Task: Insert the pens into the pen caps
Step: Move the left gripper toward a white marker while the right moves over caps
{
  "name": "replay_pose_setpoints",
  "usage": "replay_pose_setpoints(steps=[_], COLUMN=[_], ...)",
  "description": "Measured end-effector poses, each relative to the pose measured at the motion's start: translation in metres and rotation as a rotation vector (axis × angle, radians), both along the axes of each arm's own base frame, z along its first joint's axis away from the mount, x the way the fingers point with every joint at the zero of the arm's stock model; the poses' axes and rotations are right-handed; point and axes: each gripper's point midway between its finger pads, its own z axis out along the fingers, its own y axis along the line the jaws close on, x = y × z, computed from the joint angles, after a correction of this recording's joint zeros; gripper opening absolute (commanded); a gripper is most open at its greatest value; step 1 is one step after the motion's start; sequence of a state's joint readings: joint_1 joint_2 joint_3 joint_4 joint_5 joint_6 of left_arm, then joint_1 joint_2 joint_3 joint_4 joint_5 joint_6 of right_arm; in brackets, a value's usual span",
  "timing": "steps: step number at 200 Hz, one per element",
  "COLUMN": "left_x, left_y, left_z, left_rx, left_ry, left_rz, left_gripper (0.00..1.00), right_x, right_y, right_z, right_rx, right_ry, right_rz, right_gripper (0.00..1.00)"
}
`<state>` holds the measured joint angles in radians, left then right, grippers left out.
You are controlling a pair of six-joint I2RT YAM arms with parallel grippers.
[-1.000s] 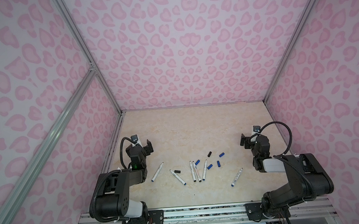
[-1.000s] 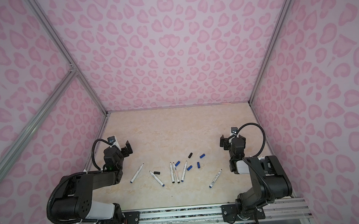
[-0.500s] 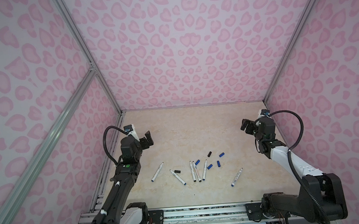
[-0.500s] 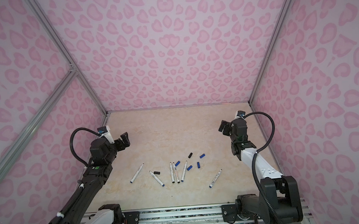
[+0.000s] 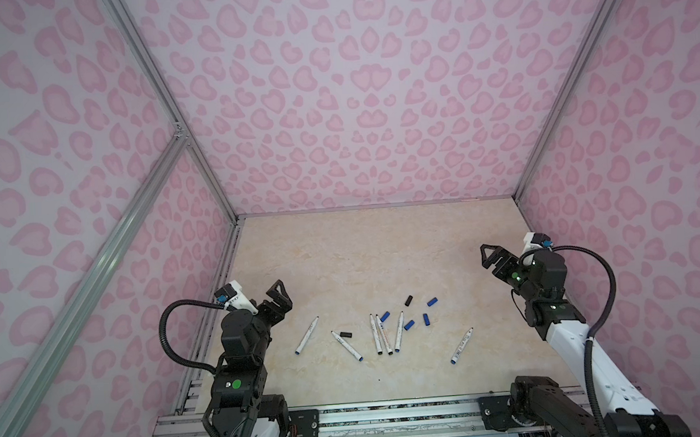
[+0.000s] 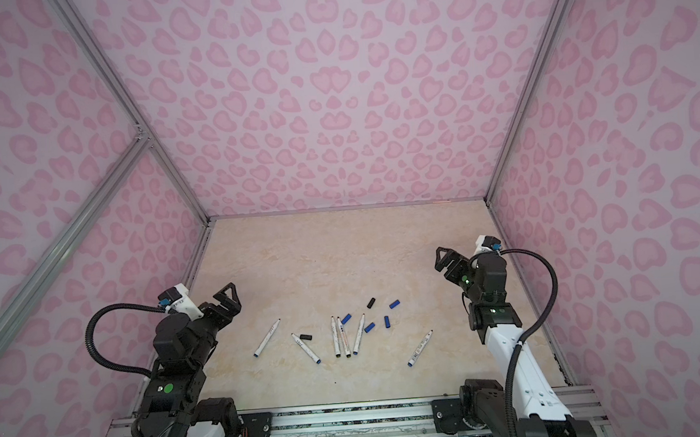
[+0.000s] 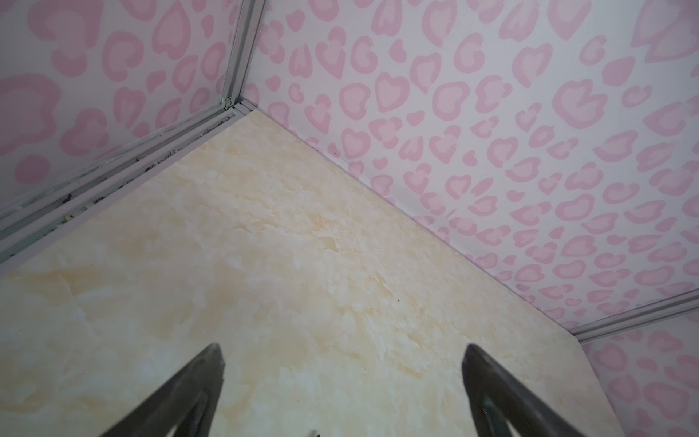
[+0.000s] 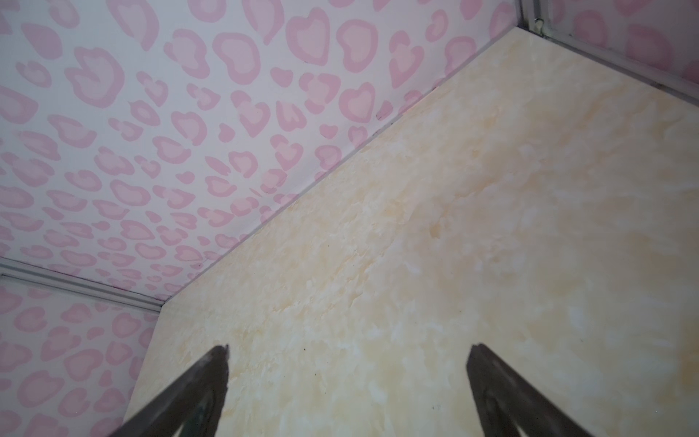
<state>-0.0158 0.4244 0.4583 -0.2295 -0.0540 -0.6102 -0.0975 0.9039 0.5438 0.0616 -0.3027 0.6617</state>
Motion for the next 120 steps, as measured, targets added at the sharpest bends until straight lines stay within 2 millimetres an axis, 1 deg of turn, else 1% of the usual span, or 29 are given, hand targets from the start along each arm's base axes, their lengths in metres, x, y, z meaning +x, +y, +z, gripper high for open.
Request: replay_pose_setpoints(steps=[15,19,21,29,40,52,63,80,92,102,120], left_x=[-0.004,-0.005,-0.005,-0.006,-0.005,-0.004,-0.003,-0.006,-0.009,-0.011,-0.015], left_y=[-0.004,-0.006,-0.006,-0.010,-0.014,-0.019,-0.023,-0.031,-0.036,-0.042,-0.049], left_z=[-0.001,-0.001,-0.001,-0.002,0.001,-0.003,-0.015,-0.039,-0.049,-0.056,-0.068], left_rx=[-0.018,-0.023,-0.025,-0.032,-0.039,-0.039,-0.040,-0.055,-0.062,-0.068,-0.074], left_ry=[0.002,0.011,0.014,0.045,0.077,0.130,0.193,0.300,0.341,0.360,0.396], left_rz=[-0.022,-0.027,-0.030,-0.049,-0.072,-0.099,-0.128,-0.164,-0.189,-0.213,-0.243], left_gripper=[0.95,0.96,1.00,0.98,0.98,0.99,1.00,0.96,0.96,0.95,0.93], right_x=[-0.016,-0.019,-0.021,-0.026,-0.029,-0.031,-0.032,-0.035,-0.038,-0.042,-0.046], right_y=[-0.008,-0.011,-0.014,-0.021,-0.017,-0.002,0.013,0.048,0.072,0.091,0.119], right_z=[-0.004,-0.005,-0.006,-0.008,-0.010,-0.009,-0.007,0.003,0.010,0.010,0.003], right_rx=[0.050,0.064,0.069,0.106,0.137,0.166,0.167,0.147,0.128,0.105,0.068], right_ry=[0.004,0.004,0.006,0.005,0.007,0.012,0.023,0.030,0.027,0.038,0.070], right_rz=[-0.040,-0.055,-0.067,-0.094,-0.075,-0.017,0.031,0.131,0.192,0.233,0.287], right_gripper=[1.00,1.00,1.00,1.00,1.00,1.00,1.00,1.00,1.00,1.00,1.00])
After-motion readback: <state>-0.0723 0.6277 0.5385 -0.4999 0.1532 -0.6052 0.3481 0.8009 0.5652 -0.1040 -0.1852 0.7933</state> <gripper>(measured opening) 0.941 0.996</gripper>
